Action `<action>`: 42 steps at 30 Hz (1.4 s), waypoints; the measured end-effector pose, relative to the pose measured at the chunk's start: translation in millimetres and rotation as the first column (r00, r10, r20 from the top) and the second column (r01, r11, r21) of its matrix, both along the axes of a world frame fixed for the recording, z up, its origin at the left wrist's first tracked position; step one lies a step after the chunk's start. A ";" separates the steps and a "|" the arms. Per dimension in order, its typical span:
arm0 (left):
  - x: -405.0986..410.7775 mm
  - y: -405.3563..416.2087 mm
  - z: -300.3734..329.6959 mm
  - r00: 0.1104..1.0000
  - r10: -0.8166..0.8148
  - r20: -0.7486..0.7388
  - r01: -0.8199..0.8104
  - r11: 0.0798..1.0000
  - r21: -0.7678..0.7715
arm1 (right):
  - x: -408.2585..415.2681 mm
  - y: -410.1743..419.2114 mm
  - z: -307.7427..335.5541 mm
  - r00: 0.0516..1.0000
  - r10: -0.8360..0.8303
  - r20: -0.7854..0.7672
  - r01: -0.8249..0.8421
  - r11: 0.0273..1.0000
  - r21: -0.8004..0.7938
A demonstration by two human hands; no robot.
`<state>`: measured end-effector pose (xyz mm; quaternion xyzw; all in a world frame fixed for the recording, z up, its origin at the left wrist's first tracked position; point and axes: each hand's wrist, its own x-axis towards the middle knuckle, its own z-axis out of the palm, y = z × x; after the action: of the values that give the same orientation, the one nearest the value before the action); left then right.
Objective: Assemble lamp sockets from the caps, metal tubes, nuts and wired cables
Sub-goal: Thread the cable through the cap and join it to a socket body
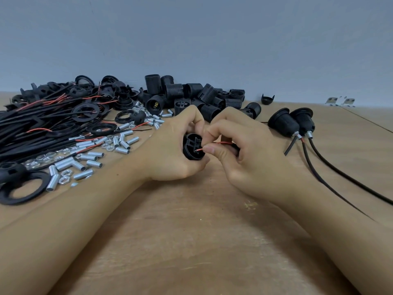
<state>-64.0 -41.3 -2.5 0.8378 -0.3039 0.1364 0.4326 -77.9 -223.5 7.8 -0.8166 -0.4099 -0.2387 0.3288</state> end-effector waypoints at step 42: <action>11.1 17.1 -5.0 0.966 0.257 0.040 -0.260 0.954 0.150 | 16.3 -64.9 35.3 0.675 -0.098 -0.731 -0.127 0.961 -0.246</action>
<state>-53.0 -24.2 -7.5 0.8997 -0.2058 0.1764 0.3421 -61.7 -288.4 43.1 -0.8774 -0.2782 0.1733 0.3503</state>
